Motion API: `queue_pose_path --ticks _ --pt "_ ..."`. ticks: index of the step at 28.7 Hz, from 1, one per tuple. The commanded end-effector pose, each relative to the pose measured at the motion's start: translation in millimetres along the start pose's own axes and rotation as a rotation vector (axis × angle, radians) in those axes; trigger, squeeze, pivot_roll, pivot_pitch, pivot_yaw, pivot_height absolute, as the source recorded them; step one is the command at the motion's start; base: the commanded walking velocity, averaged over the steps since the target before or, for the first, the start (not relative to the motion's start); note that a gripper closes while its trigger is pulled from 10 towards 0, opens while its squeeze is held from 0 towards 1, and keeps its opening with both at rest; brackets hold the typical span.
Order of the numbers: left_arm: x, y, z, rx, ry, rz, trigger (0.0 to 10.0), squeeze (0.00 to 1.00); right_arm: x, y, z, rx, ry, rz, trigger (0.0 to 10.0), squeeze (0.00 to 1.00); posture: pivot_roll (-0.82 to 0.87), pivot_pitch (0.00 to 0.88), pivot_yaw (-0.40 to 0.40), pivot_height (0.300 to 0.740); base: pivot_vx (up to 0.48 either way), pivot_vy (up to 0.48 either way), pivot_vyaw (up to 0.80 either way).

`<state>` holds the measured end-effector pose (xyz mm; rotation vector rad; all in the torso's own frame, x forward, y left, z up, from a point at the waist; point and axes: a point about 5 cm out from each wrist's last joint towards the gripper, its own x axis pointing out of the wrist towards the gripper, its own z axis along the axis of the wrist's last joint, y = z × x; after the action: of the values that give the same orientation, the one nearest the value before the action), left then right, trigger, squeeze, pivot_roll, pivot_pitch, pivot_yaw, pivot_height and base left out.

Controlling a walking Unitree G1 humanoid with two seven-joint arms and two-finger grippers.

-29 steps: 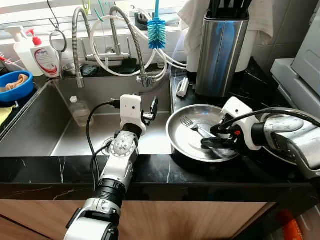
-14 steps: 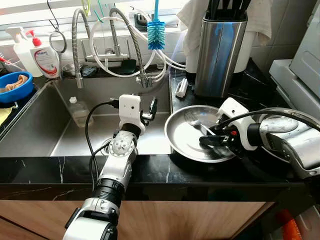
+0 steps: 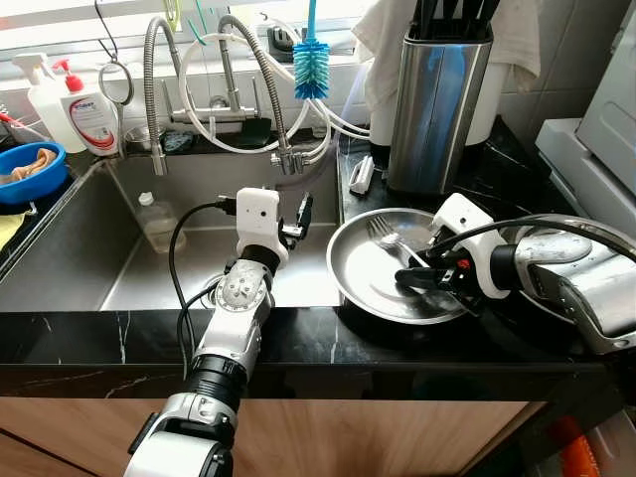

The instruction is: Kitchen organization

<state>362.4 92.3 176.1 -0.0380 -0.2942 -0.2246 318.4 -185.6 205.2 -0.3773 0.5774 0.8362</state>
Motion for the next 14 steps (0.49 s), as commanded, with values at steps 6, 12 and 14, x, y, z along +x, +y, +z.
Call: queue_pose_path --ticks 6,12,14 --pt "0.6 4.9 2.3 0.002 -0.003 0.008 10.0 0.00 3.7 -3.5 -1.3 0.025 -0.004 -0.034 0.0 0.00 -0.32 0.000 0.092 0.740 0.000 0.000 0.00" --pt "1.1 5.7 3.1 0.006 -0.004 0.002 10.0 0.00 3.8 -4.8 5.2 0.024 -0.051 -0.061 0.0 0.00 -0.32 0.000 0.107 0.740 0.000 0.000 0.00" --pt "1.4 6.4 3.8 0.008 -0.004 0.000 10.0 0.00 3.0 -7.4 11.5 0.032 -0.087 -0.089 0.0 0.00 -0.32 0.000 0.111 0.740 0.000 0.000 0.00"
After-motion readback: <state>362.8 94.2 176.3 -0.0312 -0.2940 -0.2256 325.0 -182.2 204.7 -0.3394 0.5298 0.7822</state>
